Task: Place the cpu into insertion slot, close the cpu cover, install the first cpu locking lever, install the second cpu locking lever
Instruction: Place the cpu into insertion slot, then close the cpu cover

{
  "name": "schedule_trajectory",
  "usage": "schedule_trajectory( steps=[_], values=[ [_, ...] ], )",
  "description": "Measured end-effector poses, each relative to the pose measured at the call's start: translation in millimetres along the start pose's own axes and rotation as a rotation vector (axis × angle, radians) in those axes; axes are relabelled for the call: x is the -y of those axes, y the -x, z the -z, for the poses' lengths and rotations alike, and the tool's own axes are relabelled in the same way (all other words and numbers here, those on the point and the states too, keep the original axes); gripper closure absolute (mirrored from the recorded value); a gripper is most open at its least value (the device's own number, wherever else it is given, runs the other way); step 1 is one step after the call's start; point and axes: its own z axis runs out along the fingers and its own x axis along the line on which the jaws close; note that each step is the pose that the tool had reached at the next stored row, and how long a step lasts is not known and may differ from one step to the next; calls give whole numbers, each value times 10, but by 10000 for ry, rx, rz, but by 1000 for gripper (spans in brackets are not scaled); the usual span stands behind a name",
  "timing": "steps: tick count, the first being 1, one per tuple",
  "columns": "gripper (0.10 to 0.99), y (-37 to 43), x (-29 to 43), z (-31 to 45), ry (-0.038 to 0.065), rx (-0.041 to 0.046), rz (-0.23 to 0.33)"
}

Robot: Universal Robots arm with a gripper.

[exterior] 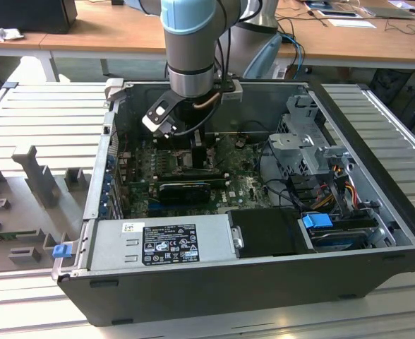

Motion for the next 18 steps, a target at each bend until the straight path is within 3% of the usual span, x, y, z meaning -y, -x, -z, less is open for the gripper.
schedule_trajectory(
  steps=[1, 3, 4, 5, 6, 8, 18],
  values=[
    [494, 0, -1, 9, -9, 0, 0],
    [745, -1, -7, 42, -40, -2, 1],
    [808, -1, -8, 55, -56, -1, -3],
    [867, -1, -9, 60, -59, -1, -3],
    [867, -1, -9, 68, -63, -2, -3],
    [980, -2, -11, 77, -64, -3, -2],
    [980, -4, -21, 197, -72, -3, -3]
  ],
)
